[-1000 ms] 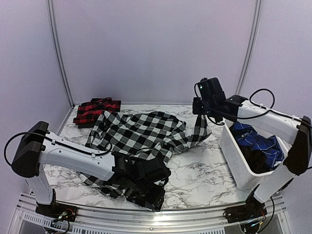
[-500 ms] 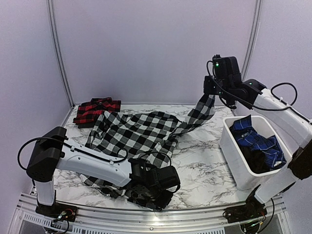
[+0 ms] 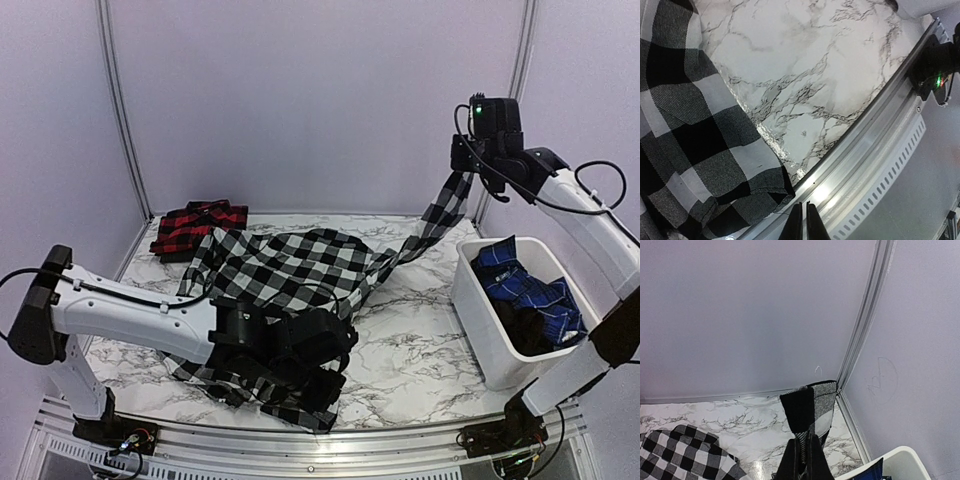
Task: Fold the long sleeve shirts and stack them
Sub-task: Flatten out the crumpled shirt at the center of the board.
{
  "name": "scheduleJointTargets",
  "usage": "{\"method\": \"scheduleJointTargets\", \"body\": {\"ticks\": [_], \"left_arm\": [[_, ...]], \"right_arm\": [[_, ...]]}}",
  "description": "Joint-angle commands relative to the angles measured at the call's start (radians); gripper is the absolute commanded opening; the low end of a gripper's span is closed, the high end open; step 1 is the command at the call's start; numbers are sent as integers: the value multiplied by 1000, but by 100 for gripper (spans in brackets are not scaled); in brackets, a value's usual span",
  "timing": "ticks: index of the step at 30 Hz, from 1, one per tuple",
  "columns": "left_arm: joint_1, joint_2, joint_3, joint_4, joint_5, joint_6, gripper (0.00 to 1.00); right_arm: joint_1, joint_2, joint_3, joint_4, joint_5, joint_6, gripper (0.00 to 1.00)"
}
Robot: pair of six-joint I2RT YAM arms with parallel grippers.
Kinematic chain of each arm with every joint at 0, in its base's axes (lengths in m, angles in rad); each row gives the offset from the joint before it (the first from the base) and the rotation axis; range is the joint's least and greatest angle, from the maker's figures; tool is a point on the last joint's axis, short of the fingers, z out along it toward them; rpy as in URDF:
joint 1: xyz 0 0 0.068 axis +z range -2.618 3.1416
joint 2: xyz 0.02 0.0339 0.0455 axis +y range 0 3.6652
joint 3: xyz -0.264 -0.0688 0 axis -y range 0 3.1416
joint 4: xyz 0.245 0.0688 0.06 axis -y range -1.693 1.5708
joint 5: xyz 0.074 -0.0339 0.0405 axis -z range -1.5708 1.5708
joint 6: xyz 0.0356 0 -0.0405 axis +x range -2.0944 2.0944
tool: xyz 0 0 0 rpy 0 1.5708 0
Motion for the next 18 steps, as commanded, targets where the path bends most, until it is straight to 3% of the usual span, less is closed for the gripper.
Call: {"method": "scheduleJointTargets", "body": {"ticks": [1, 3, 8, 12, 18], "left_arm": [[-9, -63, -24, -29, -10, 13, 11], [-7, -91, -32, -41, -42, -6, 25], [17, -146, -82, -97, -152, -49, 43], [62, -168, -165, -96, -193, -84, 49], [83, -143, -210, -63, -177, -76, 48]], "right_arm": [[-42, 13, 84, 16, -5, -52, 0], [-59, 26, 103, 15, -8, -64, 0], [-82, 37, 122, 16, -32, -71, 0], [-81, 43, 123, 15, -54, -61, 0], [-81, 42, 115, 14, -67, -53, 0]]}}
